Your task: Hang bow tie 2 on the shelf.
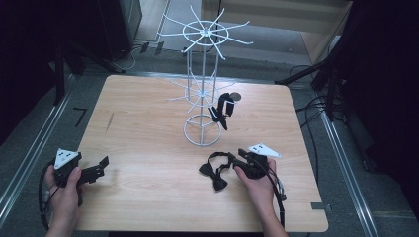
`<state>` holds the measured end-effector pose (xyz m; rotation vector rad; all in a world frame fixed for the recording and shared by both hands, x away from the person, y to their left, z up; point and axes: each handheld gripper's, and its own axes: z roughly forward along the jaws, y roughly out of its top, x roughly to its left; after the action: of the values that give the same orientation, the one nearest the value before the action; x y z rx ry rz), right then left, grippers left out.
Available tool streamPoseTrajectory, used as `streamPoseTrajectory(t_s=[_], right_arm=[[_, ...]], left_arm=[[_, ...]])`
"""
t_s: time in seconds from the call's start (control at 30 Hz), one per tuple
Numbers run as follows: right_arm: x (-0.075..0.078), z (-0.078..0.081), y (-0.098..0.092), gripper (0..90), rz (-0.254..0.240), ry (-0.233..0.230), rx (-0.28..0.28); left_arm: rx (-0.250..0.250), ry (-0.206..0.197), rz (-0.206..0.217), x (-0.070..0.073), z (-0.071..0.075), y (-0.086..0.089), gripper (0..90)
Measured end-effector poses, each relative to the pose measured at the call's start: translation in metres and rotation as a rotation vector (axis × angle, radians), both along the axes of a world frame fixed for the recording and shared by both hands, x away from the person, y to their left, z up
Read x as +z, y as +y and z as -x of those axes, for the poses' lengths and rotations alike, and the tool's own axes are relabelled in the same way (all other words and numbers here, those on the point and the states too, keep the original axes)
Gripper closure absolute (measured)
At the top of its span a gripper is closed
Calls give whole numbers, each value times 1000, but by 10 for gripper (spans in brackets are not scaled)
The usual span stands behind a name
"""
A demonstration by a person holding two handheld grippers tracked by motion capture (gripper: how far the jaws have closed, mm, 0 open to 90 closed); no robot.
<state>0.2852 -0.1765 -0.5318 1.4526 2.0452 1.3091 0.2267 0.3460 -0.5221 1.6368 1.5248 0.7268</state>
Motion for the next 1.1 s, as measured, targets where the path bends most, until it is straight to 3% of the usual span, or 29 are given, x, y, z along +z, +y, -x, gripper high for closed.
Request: streamPoseTrajectory(t_s=[0.17, 0.27, 0.47, 0.67, 1.03, 1.1], right_arm=[[-7, -3, 6, 599, 22, 34, 31], [-9, -3, 10, 697, 53, 57, 42], [-13, -2, 13, 825, 97, 68, 81], [-12, 0, 19, 889, 102, 66, 109], [13, 13, 20, 900, 42, -99, 130], [15, 14, 20, 900, 40, -111, 130]], left_arm=[[0, 0, 0, 0, 0, 0, 14], [2, -1, 3, 0, 0, 0, 14], [-1, -2, 0, 0, 0, 0, 14], [0, -2, 1, 0, 1, 0, 14], [-2, -2, 3, 0, 0, 0, 14], [-2, -3, 2, 0, 0, 0, 14]])
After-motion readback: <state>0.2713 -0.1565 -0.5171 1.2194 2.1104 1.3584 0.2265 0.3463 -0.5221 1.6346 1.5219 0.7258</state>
